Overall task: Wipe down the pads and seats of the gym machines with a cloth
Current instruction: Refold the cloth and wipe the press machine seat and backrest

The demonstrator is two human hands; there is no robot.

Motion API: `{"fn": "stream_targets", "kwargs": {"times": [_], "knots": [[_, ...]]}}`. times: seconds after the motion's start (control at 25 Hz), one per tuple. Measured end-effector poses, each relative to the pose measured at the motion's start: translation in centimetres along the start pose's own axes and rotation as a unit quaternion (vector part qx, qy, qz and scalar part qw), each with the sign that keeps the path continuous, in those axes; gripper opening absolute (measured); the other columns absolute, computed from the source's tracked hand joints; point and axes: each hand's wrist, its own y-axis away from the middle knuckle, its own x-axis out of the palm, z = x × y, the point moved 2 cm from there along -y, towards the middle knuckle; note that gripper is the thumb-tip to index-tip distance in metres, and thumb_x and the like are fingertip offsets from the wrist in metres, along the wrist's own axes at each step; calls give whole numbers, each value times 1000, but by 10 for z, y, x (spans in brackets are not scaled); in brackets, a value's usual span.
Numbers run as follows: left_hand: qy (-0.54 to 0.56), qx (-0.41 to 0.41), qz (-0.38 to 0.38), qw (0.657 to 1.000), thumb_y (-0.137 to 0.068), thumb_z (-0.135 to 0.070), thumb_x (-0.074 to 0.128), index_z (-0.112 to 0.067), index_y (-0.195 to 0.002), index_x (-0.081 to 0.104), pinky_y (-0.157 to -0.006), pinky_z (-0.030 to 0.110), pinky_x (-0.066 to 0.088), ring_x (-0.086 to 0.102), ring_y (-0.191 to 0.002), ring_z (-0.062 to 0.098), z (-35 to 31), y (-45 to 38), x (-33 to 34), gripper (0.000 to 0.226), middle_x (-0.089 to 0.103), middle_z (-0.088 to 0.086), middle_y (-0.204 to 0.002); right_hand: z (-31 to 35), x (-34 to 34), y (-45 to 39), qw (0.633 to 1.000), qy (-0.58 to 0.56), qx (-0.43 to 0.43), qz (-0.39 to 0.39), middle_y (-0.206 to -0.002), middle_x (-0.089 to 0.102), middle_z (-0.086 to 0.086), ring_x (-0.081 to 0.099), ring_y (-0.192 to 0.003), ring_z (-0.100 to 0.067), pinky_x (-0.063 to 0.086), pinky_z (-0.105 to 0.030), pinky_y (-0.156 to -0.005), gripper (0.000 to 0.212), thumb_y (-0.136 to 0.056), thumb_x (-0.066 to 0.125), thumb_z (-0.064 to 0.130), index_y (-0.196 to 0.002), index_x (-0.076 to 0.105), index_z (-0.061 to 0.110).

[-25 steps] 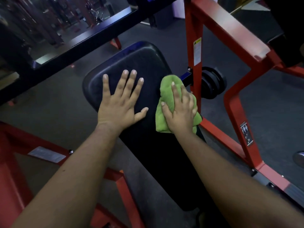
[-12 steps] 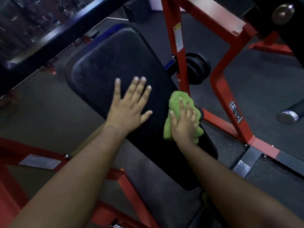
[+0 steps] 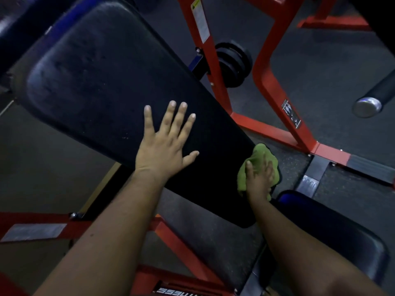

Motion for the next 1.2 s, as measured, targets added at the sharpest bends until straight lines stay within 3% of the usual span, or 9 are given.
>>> {"fn": "stream_targets", "kwargs": {"times": [0.08,0.28,0.4,0.56,0.64,0.76,0.92,1.04,1.2], "knots": [[5,-1,-2,1000,-93,-78,8,-18,-160,-12,-116,74,-1,-25,-152,36,0,0,-1,92,-22,15,-166,38,6,12,999,-14,-26,-20,-168,13,6,7,-155,-20,15,-72,-113,81,-85,25,73,-158,16,41],[11,-2,-2,1000,-93,-78,9,-19,-160,-13,-116,74,-3,-24,-152,35,-1,0,1,92,-22,15,-166,52,18,34,963,72,-258,12,-168,0,16,-5,-155,-9,9,-65,-114,70,-91,30,73,-154,4,57],[11,-1,0,1000,-92,-78,6,-19,-160,-14,-116,73,-3,-24,-152,35,-2,-1,2,92,-23,14,-166,-7,11,2,980,86,-181,2,-170,1,8,0,-156,-17,7,-61,-118,78,-83,25,86,-150,-6,60],[11,-3,-8,1000,-92,-78,5,-19,-160,-14,-117,73,0,-23,-152,35,-2,0,3,92,-22,14,-166,-78,0,-12,1000,-6,27,-5,-169,10,-7,10,-155,-29,10,-45,-123,86,-90,35,79,-160,12,35],[10,-1,-9,1000,-92,-78,6,-19,-160,-13,-117,73,-1,-23,-152,35,-2,0,2,92,-22,14,-166,-82,2,-5,994,-41,101,-16,-169,14,-7,15,-153,-33,13,-48,-122,82,-94,36,71,-161,16,29],[8,0,-12,1000,-91,-79,5,-19,-160,-13,-116,73,-4,-23,-153,35,-1,0,4,93,-21,14,-167,-44,11,10,991,-47,112,-57,-167,21,-1,18,-152,-29,17,-56,-118,65,-102,32,61,-160,24,32],[11,2,-21,1000,-92,-77,7,-19,-160,-11,-116,74,1,-23,-153,35,-2,2,6,92,-20,14,-167,40,17,40,998,-19,-45,-30,-168,13,13,9,-154,-16,14,-63,-114,60,-102,30,61,-157,17,45],[63,1,-58,996,-98,-71,22,-20,-162,2,-113,76,6,-15,-155,29,0,3,-1,84,-14,12,-169,116,20,58,975,30,-219,35,-168,4,16,-1,-154,-9,9,-65,-113,62,-96,26,62,-156,9,52],[175,-206,-184,945,-100,-48,45,-20,-160,26,-115,75,4,10,-156,27,25,20,-10,68,7,10,-169,177,9,65,895,88,-422,119,-167,-12,20,-17,-152,-4,-1,-69,-113,59,-99,22,57,-153,-2,58]]}}
